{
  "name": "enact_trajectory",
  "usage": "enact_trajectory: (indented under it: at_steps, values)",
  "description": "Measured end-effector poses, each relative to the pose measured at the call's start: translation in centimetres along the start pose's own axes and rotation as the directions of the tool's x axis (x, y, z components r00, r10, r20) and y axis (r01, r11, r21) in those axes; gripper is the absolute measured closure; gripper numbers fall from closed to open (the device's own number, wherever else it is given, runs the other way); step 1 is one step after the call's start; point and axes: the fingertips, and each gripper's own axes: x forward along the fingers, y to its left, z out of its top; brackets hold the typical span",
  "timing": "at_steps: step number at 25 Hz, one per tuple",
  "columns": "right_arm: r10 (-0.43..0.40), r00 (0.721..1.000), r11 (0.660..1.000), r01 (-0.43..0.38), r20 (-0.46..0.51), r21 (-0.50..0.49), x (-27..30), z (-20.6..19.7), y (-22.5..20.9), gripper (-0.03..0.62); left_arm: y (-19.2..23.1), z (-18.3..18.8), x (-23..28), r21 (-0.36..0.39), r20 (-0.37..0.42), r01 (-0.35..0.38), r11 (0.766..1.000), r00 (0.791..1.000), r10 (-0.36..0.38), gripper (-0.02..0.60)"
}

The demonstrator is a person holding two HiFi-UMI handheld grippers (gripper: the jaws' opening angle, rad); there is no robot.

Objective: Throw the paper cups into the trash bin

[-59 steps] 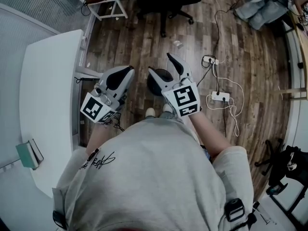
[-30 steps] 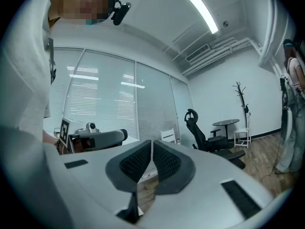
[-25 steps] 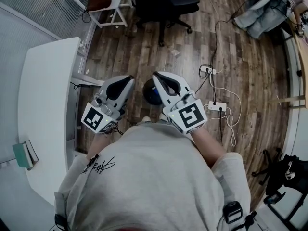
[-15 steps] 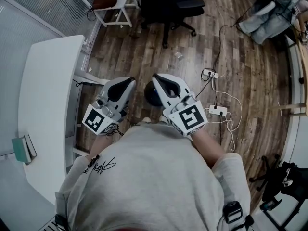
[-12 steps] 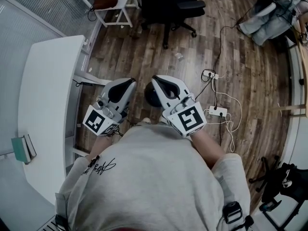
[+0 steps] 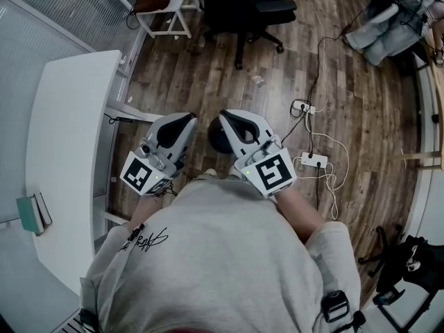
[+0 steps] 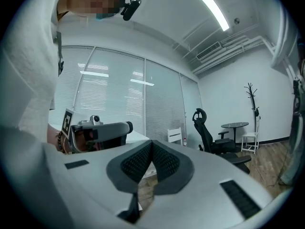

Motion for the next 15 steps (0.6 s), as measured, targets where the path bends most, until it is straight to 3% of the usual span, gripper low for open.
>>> enact_trajectory:
  at_steps: [15]
  values:
    - [0.003, 1.0, 1.0, -0.003, -0.004, 0.023, -0.18, -0.57, -0.32, 0.586, -0.29, -0.22, 0.38, -0.003, 0.001, -0.002, 1.0, 1.0, 0.002, 0.578]
